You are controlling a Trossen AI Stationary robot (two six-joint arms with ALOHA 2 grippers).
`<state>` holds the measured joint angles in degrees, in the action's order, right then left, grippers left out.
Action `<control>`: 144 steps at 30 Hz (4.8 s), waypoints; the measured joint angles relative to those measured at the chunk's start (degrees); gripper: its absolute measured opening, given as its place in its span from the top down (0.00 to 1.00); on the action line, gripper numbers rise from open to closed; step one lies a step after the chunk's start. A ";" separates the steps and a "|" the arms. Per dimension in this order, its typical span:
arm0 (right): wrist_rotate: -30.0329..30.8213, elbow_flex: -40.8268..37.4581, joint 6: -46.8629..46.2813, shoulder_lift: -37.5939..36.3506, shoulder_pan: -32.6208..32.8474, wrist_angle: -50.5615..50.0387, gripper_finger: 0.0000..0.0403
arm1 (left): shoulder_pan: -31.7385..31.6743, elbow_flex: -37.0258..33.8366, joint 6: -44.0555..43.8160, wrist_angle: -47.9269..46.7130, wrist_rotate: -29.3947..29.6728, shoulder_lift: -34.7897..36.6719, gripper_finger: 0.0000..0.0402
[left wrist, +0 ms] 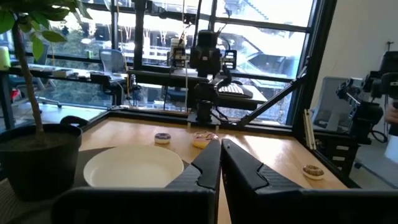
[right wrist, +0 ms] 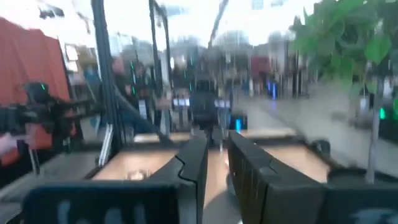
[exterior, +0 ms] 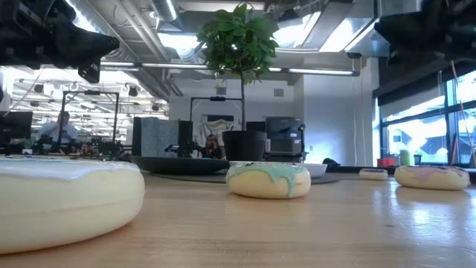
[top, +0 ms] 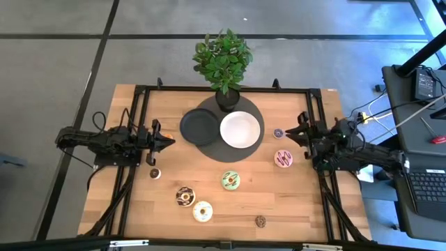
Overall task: Pick & Place donuts
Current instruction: Put the small blue donut on the white plate
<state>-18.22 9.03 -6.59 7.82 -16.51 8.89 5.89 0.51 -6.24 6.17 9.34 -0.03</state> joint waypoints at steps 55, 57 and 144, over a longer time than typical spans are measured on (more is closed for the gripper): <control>26.71 24.88 -12.98 53.03 -1.35 -45.71 0.48 | 0.00 0.00 1.48 0.02 0.02 -0.01 0.97; 26.70 24.86 -14.90 53.42 -1.47 -47.16 0.48 | 0.00 -0.01 1.46 0.02 0.09 -0.02 0.97; 25.97 39.50 -12.61 70.62 -3.71 -27.02 0.93 | 0.00 0.00 0.98 0.01 2.58 -0.02 0.62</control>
<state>7.75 48.53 -19.20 78.44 -20.23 -18.13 5.89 0.51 -5.26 6.18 11.92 -0.05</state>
